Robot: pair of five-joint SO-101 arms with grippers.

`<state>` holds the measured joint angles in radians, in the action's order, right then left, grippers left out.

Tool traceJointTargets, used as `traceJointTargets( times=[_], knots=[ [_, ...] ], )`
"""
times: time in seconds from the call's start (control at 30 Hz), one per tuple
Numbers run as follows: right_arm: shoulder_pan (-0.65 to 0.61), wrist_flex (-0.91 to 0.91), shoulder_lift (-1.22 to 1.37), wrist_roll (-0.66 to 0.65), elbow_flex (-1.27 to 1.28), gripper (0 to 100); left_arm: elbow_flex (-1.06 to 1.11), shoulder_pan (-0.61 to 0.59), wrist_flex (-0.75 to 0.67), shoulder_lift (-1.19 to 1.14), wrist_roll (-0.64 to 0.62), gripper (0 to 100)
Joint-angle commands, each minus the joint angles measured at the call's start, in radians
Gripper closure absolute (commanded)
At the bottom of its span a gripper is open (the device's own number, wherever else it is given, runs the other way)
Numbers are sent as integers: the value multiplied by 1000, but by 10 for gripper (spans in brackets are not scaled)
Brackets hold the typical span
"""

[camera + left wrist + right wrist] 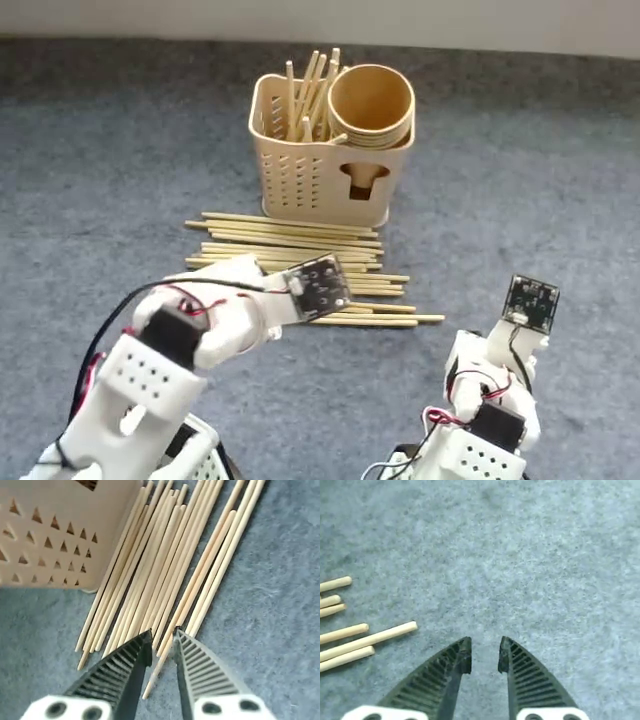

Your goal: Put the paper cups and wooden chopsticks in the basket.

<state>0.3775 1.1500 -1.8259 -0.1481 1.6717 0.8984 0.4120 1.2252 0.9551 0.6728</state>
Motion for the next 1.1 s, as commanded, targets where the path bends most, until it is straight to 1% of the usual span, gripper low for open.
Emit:
traceJointTargets(
  times=[0.0, 0.1, 0.3, 0.5, 0.6, 0.67, 0.93, 1.07],
  knots=[
    [61, -38, -12, -2, 64, 892, -114, 81, -8, -153, 6, 845],
    [67, -39, -12, -2, 64, 892, -145, 97, -55, -248, 6, 822],
    [71, -41, -12, -2, 64, 892, -151, 117, -232, -437, 6, 822],
    [71, -41, -12, -2, 64, 892, -151, 182, -325, -607, 2, 829],
    [71, -41, -12, -2, 64, 892, -170, 199, -345, -680, 2, 883],
    [71, -41, -12, -2, 64, 892, -197, 203, -342, -728, 2, 902],
    [73, -41, -12, -2, 64, 892, -275, 206, -342, -880, 0, 904],
    [73, -41, -12, -2, 64, 892, -288, 243, -342, -914, 0, 905]
  ],
)
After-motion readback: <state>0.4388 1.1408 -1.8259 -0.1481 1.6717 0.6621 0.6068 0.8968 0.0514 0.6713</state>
